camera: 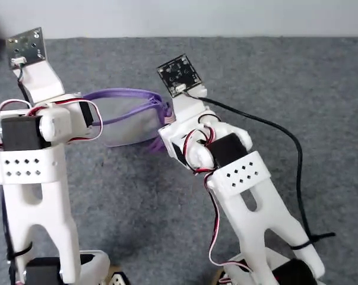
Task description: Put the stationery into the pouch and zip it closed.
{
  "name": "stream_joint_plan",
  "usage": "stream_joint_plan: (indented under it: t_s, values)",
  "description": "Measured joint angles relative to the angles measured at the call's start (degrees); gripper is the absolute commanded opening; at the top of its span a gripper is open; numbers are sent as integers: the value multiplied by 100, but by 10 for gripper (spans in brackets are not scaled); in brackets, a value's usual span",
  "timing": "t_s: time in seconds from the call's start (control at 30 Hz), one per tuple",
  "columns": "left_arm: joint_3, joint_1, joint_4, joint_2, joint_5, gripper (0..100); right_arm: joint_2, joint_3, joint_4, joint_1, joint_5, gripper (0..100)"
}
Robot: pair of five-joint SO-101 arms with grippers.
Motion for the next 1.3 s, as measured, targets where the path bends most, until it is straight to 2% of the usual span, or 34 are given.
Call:
stream_joint_plan:
  t_s: [0.27, 0.53, 0.83, 1.17, 1.3]
  values:
    - [0, 0, 0, 0, 0, 13, 9, 167, -343, -18, 18, 281]
    - [62, 0, -70, 0, 0, 13, 325, 167, -800, -9, 369, 275]
    - [149, 0, -114, -9, 0, 13, 387, 167, -844, -9, 765, 11]
    - [149, 0, -114, -9, 0, 13, 53, 167, -826, 9, 1134, 9]
    - [158, 0, -176, -9, 0, 13, -431, 167, -308, -18, 1134, 9]
